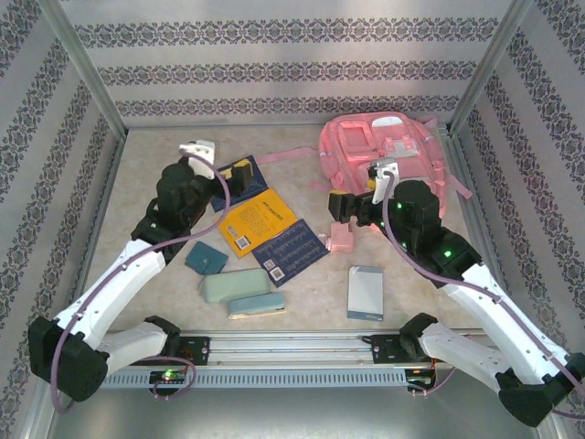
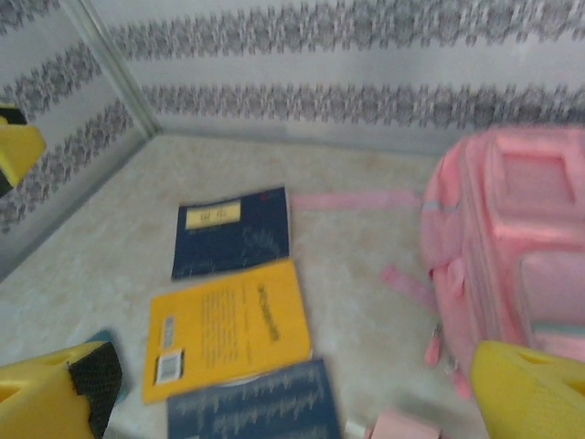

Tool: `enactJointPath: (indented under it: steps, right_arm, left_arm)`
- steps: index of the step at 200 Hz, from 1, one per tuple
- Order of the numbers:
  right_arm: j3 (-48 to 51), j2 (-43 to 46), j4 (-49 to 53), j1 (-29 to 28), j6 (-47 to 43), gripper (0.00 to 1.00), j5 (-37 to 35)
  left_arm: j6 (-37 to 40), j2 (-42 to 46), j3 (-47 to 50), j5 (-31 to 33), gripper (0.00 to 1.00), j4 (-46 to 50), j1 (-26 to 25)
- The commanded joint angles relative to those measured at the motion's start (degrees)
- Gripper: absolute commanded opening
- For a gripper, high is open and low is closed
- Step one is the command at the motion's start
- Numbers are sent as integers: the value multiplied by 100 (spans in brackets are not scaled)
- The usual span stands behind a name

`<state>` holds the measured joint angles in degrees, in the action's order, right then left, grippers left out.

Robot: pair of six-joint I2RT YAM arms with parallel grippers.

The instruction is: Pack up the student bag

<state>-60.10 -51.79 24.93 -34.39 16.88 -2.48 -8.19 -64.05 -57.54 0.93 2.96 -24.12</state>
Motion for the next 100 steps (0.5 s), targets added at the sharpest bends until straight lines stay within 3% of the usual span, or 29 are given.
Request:
enactJointPath:
  steps: [1,20,37,53,66,89,100]
  right_arm:
    - [-829,-435,1779,-237,431,98,-233]
    - [-1376,-662,2465,-200,475,98,-355]
    - [-1656,-551,2603,345,474,98,433]
    - [-1026,2,1918,1127,1100,98,629]
    - [-616,90,1354,2045,1616,98,1531]
    - [-1002,-509,2097,2181,1852,98,1712]
    - [-941,-570,2277,2065,1909,98,1500]
  left_arm:
    - [-454,-434,-996,384,100,3255,-198]
    - [-962,-989,-2005,602,100,4557,-195]
    - [-1667,-1482,-2744,962,100,5544,-183]
    - [-1576,-1572,-2762,265,100,5170,-138]
    - [-2025,-1684,-2720,-111,100,4997,-133]
    - [-3102,-1901,-2417,-736,100,4794,-137]
    - [-3100,-1893,-2200,-1013,100,4512,-141]
